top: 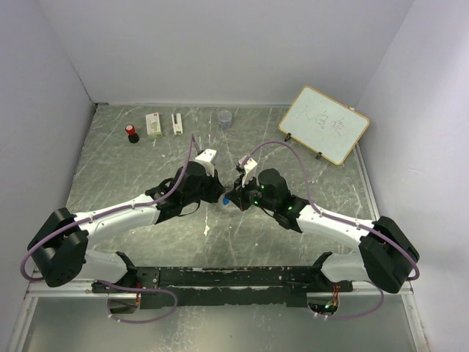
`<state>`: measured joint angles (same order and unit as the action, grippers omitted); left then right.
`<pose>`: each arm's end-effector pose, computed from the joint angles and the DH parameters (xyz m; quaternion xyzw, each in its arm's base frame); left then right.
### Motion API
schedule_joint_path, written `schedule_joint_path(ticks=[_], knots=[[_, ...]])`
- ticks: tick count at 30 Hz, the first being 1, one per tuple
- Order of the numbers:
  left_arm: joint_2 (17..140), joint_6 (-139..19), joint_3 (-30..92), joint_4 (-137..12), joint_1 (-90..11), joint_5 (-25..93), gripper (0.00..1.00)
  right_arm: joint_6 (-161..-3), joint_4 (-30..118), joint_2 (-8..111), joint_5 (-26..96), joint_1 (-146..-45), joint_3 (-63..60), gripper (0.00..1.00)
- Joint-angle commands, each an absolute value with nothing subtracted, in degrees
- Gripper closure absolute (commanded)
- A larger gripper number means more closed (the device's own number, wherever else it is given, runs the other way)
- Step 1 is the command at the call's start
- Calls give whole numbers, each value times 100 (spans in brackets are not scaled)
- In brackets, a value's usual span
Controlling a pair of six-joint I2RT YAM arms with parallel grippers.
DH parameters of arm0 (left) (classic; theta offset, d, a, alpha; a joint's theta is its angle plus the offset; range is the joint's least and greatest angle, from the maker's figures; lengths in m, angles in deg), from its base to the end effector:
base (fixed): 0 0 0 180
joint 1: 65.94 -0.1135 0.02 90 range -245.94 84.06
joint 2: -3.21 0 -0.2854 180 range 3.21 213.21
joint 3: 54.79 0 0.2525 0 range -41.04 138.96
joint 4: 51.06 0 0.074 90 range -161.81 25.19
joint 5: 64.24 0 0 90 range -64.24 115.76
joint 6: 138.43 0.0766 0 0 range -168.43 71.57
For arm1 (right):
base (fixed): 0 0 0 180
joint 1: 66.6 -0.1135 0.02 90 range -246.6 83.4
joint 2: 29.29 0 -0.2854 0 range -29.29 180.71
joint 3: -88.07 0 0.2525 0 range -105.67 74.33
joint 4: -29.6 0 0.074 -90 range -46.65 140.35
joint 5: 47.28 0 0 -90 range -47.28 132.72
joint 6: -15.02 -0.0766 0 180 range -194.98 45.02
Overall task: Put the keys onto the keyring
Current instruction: Insert the key onto the keyring.
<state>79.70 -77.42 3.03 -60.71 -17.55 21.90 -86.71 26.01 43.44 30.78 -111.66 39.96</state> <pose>0.2196 -0.2395 0.2388 0.1276 0.8488 -0.2977 0.4180 0.2034 0.2263 0.2274 -0.2915 0.7685 0.3432 0.4546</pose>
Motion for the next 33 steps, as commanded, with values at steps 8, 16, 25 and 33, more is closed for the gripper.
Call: schedule_joint_path(ticks=[8, 16, 25, 33], knots=[[7854, -7823, 167, -5794, -1716, 2215, 89, -8832, 2621, 4130, 3250, -11192, 3768, 100], [7763, -7879, 132, -5794, -1724, 2193, 71, -8843, 2680, 4065, 3358, -11192, 3759, 100], [7618, -7908, 83, -5790, -1724, 2092, 49, -8772, 2856, 3970, 3441, -11194, 3709, 100], [7563, -8030, -105, -5697, -1724, 1897, 48, -8586, 3134, 3833, 3553, -11190, 3559, 100]])
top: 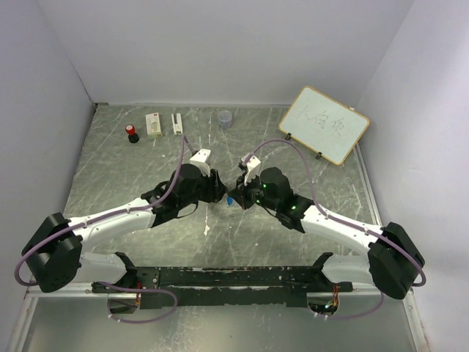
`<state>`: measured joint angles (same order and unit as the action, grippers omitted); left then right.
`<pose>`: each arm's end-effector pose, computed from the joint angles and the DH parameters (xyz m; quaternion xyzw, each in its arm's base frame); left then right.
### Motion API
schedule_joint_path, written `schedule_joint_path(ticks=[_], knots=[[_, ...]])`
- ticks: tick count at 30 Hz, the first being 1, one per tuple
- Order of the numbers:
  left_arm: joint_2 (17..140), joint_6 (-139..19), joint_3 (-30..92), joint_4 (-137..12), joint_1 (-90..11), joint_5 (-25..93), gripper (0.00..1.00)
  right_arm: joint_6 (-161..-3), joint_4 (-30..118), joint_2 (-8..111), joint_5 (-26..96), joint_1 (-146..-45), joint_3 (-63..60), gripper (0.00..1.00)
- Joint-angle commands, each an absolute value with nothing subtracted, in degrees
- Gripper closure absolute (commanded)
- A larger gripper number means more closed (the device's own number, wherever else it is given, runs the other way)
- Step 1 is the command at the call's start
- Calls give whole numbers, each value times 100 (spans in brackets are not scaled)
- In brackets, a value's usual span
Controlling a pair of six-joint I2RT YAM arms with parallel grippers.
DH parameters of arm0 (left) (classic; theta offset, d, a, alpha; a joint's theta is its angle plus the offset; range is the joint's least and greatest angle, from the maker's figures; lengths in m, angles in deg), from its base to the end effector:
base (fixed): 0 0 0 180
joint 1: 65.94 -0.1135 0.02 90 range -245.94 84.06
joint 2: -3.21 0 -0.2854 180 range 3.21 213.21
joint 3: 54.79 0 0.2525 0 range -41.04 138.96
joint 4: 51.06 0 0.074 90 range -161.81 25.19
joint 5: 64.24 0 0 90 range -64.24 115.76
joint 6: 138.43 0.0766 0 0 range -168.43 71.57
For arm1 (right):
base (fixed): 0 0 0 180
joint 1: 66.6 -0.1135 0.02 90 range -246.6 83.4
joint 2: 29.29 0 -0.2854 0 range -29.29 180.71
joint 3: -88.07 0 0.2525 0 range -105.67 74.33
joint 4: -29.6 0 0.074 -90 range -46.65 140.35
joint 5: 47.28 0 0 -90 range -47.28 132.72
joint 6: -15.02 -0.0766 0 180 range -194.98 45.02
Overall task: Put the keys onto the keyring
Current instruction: Insert the key onto the keyring.
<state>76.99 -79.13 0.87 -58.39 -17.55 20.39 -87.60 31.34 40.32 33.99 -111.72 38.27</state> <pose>0.2152 -0.2315 0.2444 0.1051 0.8384 -0.3091 0.4365 0.2016 0.2189 0.2405 -0.2718 0.7795 0.3259 0.4607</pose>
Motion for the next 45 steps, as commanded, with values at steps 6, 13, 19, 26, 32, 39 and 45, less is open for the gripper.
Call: schedule_joint_path(ticks=[6, 13, 19, 26, 32, 39, 45], knots=[[7259, -8271, -450, -5295, -1717, 1804, 47, -8377, 3429, 3756, 3707, -11179, 3361, 100], [6721, -8245, -828, -4953, -1724, 1576, 47, -8192, 3837, 3699, 3783, -11160, 2985, 100], [6239, -8094, -1153, -4606, -1719, 1318, 44, -7950, 4338, 3619, 3876, -11151, 2582, 100], [6270, -7846, -1178, -4222, -1723, 1526, 43, -7736, 5115, 3615, 3803, -11142, 1950, 100], [6235, -7606, -1563, -3020, -1720, 1978, 43, -7627, 5454, 3559, 3774, -11143, 1654, 100], [6081, -7123, -2040, -2046, -1723, 2152, 36, -7621, 5715, 3562, 3637, -11147, 1359, 100], [5976, -6917, -2430, -1164, -1711, 2004, 38, -7699, 5763, 3608, 3514, -11142, 1272, 100]])
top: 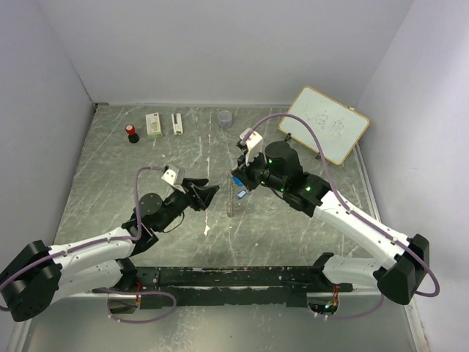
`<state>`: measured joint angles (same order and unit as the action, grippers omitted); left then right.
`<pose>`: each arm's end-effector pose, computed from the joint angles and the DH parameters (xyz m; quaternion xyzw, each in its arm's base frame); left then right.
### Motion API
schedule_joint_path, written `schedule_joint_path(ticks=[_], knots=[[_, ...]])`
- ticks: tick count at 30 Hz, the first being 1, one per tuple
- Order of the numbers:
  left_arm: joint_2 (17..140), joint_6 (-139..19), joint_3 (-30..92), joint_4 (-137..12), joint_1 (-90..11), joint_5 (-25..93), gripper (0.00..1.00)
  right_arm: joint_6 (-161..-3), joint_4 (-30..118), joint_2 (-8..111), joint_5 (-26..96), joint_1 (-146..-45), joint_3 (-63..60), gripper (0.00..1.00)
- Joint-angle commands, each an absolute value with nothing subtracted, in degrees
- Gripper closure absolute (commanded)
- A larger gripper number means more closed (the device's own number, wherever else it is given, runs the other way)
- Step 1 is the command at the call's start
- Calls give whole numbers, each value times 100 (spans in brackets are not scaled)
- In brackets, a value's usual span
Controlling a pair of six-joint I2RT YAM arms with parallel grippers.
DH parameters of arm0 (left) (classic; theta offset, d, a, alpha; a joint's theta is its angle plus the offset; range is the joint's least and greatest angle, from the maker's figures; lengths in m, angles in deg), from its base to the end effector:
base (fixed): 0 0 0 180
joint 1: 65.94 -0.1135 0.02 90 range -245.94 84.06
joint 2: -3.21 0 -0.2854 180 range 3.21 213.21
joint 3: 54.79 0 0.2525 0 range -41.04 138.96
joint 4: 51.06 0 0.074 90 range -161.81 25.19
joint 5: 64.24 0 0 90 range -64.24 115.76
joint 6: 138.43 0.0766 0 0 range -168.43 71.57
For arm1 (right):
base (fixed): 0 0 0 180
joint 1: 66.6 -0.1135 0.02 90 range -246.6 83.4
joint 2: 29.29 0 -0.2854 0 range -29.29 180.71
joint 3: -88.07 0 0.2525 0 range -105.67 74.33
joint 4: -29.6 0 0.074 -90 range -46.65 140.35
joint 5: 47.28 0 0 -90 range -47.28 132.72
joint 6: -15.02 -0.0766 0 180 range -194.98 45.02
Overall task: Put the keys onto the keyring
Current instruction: Insert the key onto the keyring.
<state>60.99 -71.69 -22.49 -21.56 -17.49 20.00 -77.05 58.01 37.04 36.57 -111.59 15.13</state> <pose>0.1687 -0.1787 0.2569 0.1126 0.6726 -0.4001 0.6122 0.2033 0.2148 0.3482 -0.3305 0.7585 0.2642 0.4955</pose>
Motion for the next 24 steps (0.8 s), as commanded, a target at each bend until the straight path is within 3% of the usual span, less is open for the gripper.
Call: schedule_joint_path(ticks=[1, 24], knots=[[5969, -6757, -2461, -1098, -1711, 1955, 38, -7719, 5753, 3603, 3494, -11145, 1272, 100], [7165, -5780, -2570, 953, -1428, 2304, 38, -7829, 5753, 3587, 3228, -11145, 1167, 100]])
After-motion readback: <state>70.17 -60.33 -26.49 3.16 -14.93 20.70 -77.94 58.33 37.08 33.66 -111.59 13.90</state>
